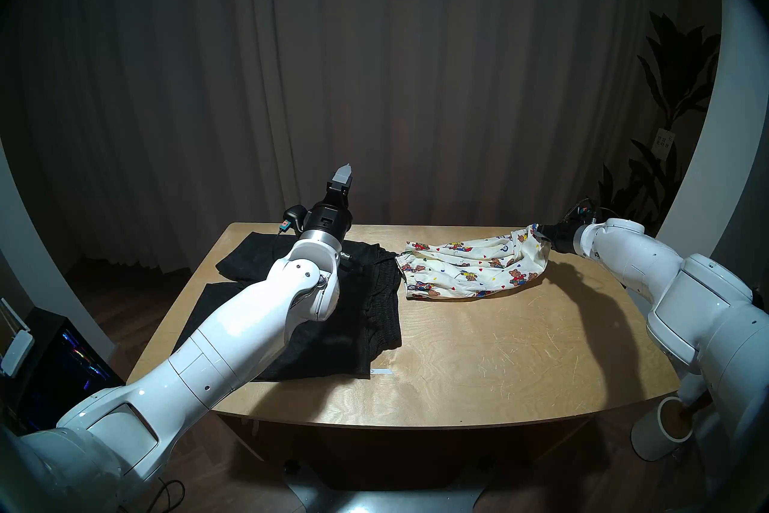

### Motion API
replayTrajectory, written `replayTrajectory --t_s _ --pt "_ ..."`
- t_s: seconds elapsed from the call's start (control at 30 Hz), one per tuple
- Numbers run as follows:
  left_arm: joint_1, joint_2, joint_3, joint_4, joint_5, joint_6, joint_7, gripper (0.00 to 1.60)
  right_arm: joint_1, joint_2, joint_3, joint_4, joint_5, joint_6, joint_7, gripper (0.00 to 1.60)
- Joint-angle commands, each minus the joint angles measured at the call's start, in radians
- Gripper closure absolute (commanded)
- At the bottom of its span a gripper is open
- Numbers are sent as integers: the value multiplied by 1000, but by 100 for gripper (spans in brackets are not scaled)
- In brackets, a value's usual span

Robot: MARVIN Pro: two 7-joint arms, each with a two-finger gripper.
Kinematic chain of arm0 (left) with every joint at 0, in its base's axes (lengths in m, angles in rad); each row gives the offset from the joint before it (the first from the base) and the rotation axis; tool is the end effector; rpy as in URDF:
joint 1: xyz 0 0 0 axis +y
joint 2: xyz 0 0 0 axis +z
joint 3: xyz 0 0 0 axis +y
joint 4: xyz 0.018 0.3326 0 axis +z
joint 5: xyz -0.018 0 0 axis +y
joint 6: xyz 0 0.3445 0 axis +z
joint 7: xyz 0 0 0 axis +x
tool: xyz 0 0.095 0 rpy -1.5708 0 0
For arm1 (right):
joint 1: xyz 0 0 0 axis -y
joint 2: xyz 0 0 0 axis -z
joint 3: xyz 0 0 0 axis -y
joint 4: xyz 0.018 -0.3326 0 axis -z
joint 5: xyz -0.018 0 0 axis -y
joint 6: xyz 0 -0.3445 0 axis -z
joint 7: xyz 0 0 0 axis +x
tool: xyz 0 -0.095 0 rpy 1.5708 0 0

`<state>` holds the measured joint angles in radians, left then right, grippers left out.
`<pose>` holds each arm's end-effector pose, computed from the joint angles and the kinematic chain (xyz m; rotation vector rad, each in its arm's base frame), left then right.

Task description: Fold pants twice and stack them

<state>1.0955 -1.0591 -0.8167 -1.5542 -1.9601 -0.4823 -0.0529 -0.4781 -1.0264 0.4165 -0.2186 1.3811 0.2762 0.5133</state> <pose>0.5240 -0.0581 -0.2440 1.2690 0.8135 1.3607 0.6366 -0.2693 -0.3012 -2.4647 0.1791 -1.3631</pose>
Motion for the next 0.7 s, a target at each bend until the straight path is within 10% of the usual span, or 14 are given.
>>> replayTrajectory --t_s 0.0,0.67 --pt "-11 2 -18 -21 -4 -7 -13 0 59 -23 -27 -14 -40 -43 29 160" --pt "-9 4 -24 -20 -35 -29 -20 0 81 -77 -132 -20 -169 -121 147 160"
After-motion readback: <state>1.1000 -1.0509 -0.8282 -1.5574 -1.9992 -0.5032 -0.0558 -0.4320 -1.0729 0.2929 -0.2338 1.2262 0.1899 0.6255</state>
